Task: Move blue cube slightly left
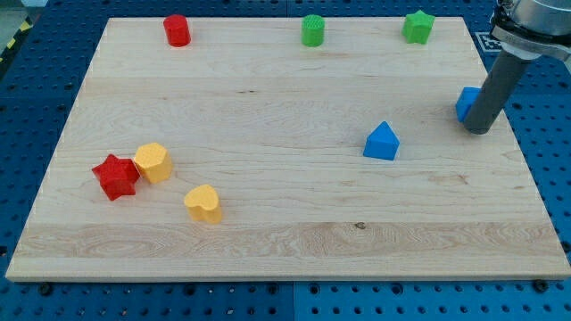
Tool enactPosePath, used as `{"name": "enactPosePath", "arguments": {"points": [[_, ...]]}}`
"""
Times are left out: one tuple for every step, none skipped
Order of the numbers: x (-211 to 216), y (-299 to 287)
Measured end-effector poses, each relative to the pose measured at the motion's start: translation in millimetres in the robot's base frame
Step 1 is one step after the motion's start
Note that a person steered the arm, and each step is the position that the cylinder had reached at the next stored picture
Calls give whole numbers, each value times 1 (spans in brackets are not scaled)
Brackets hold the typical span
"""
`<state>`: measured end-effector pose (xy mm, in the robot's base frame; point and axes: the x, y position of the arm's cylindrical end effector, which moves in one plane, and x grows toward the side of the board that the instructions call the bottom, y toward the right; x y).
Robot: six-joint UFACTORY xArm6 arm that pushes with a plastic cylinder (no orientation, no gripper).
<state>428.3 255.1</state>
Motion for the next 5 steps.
{"name": "enactPosePath", "arguments": {"points": [[6, 25], [-10, 13], [-30, -5], [-14, -13], [-15, -59]]}}
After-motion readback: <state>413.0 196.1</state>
